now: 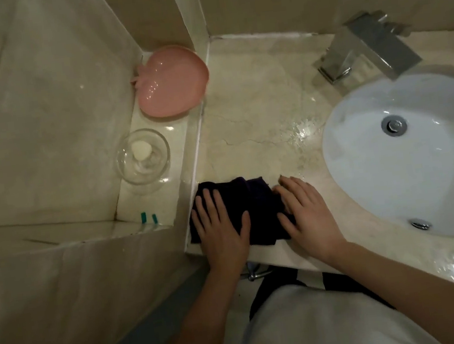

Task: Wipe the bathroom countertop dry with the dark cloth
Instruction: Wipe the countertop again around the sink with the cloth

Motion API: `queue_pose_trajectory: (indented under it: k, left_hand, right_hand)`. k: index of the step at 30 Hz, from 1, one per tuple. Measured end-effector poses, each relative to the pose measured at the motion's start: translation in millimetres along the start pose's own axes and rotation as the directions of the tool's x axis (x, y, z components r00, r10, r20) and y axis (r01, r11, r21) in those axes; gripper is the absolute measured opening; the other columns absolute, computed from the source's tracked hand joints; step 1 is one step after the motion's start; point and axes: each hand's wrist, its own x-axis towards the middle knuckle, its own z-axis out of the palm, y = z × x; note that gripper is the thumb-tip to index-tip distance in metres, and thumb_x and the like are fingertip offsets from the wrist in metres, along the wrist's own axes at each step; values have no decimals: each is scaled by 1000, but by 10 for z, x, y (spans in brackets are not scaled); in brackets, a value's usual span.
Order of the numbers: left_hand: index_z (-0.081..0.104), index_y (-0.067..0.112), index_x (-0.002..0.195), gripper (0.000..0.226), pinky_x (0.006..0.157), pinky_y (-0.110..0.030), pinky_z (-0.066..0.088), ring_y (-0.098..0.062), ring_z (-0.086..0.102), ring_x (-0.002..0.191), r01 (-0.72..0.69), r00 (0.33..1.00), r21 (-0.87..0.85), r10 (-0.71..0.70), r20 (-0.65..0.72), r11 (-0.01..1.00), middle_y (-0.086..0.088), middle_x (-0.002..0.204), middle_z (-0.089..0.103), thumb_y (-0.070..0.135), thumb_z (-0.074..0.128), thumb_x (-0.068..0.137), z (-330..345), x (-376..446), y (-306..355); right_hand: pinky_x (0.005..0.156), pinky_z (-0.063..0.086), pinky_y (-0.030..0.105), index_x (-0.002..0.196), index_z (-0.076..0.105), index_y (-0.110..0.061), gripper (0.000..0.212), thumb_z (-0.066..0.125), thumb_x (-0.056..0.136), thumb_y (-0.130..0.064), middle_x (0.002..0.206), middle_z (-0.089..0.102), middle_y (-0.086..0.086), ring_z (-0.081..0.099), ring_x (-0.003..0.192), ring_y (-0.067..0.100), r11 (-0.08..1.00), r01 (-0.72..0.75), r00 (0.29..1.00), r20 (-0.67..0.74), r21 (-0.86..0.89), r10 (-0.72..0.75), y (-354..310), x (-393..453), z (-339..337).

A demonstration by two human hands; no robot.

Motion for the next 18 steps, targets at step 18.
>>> queue_pose_trajectory:
  k: [18]
  left_hand:
    - [9, 8, 160, 76, 122, -58, 11, -37, 7, 154, -214, 977, 87, 213, 19, 973, -18, 167, 6, 57, 20, 104, 137, -142, 530]
  right_hand:
    - [112, 30, 30, 130, 60, -11, 40, 48, 92, -11, 140, 50, 5, 43, 132, 22, 920, -309, 907, -218, 239, 361, 904, -1388, -468]
